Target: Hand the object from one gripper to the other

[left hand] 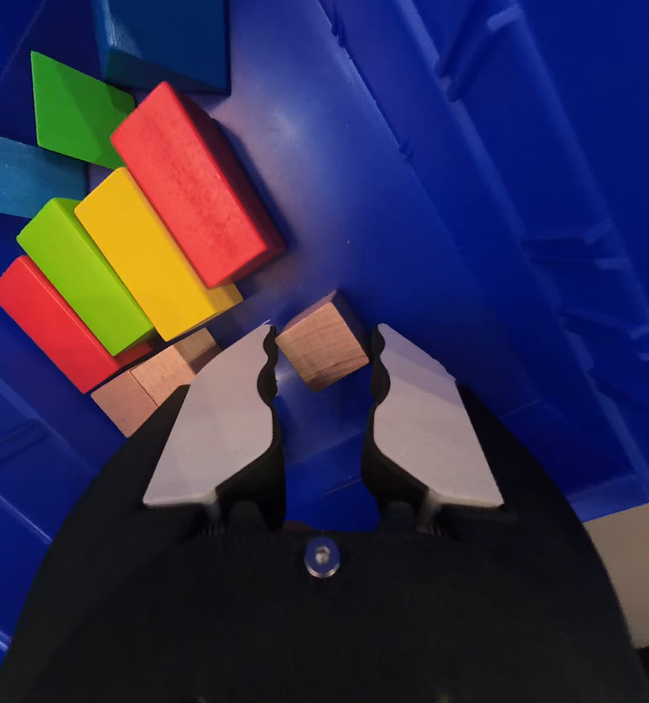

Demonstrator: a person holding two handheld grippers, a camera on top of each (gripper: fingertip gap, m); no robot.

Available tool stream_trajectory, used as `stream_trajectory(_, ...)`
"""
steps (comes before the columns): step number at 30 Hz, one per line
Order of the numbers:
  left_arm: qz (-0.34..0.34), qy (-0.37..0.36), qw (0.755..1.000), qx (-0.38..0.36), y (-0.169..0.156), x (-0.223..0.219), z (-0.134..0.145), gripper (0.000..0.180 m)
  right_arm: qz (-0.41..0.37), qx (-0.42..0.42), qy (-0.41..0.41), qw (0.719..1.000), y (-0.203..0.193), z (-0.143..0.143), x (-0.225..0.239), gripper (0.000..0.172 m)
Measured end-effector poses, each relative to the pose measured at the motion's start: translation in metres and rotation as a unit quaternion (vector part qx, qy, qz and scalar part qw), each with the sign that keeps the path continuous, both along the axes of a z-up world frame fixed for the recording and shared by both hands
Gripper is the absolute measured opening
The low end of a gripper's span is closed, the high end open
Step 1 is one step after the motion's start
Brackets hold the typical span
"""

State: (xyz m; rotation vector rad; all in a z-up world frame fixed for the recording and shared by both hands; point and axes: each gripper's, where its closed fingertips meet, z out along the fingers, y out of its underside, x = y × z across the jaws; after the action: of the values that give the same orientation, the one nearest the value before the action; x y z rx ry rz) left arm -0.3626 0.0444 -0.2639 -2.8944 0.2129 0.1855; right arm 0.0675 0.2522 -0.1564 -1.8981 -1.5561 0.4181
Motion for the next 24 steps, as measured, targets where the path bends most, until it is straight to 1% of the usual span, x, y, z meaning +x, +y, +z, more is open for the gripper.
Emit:
stream_trajectory(3,-0.011,0.015,0.999,0.029,0.002,-0.001,0.006,0.047,0.016,-0.008,0.017,1.000,-0.011,0.006,-0.005,0.036)
stream_trajectory(5,-0.013,0.020,0.997,0.070,0.003,0.001,0.019,0.047,0.040,-0.019,0.046,0.998,-0.025,0.016,-0.014,0.037)
stream_trajectory(6,-0.013,0.019,0.995,0.093,0.003,0.003,0.028,0.047,0.057,-0.028,0.067,0.996,-0.035,0.024,-0.021,0.036)
stream_trajectory(8,-0.046,0.013,0.984,0.174,0.007,0.017,0.057,0.047,0.107,-0.054,0.120,0.986,-0.063,0.043,-0.039,0.036)
stream_trajectory(10,-0.044,0.008,0.972,0.231,0.006,0.028,0.087,0.047,0.168,-0.092,0.177,0.965,-0.099,0.065,-0.060,0.036)
stream_trajectory(12,-0.080,-0.004,0.947,0.310,0.007,0.053,0.125,0.046,0.225,-0.153,0.231,0.934,-0.136,0.087,-0.081,0.038)
stream_trajectory(14,-0.152,-0.007,0.907,0.393,0.004,0.093,0.166,0.046,0.268,-0.216,0.267,0.900,-0.165,0.104,-0.102,0.042)
stream_trajectory(15,-0.183,-0.007,0.887,0.425,0.001,0.114,0.184,0.046,0.286,-0.240,0.278,0.885,-0.177,0.110,-0.112,0.043)
stream_trajectory(16,-0.207,-0.001,0.872,0.444,-0.002,0.131,0.197,0.046,0.304,-0.259,0.287,0.871,-0.186,0.115,-0.121,0.045)
stream_trajectory(18,-0.242,0.006,0.849,0.469,-0.006,0.161,0.215,0.046,0.333,-0.277,0.309,0.847,-0.198,0.125,-0.137,0.049)
stream_trajectory(20,-0.276,-0.016,0.824,0.495,-0.011,0.192,0.228,0.046,0.351,-0.281,0.346,0.823,-0.205,0.138,-0.148,0.051)
stream_trajectory(21,-0.290,-0.022,0.815,0.501,-0.013,0.203,0.232,0.046,0.362,-0.284,0.360,0.812,-0.209,0.143,-0.151,0.051)
stream_trajectory(24,-0.322,-0.055,0.786,0.524,-0.019,0.233,0.244,0.046,0.389,-0.271,0.390,0.790,-0.220,0.152,-0.157,0.050)
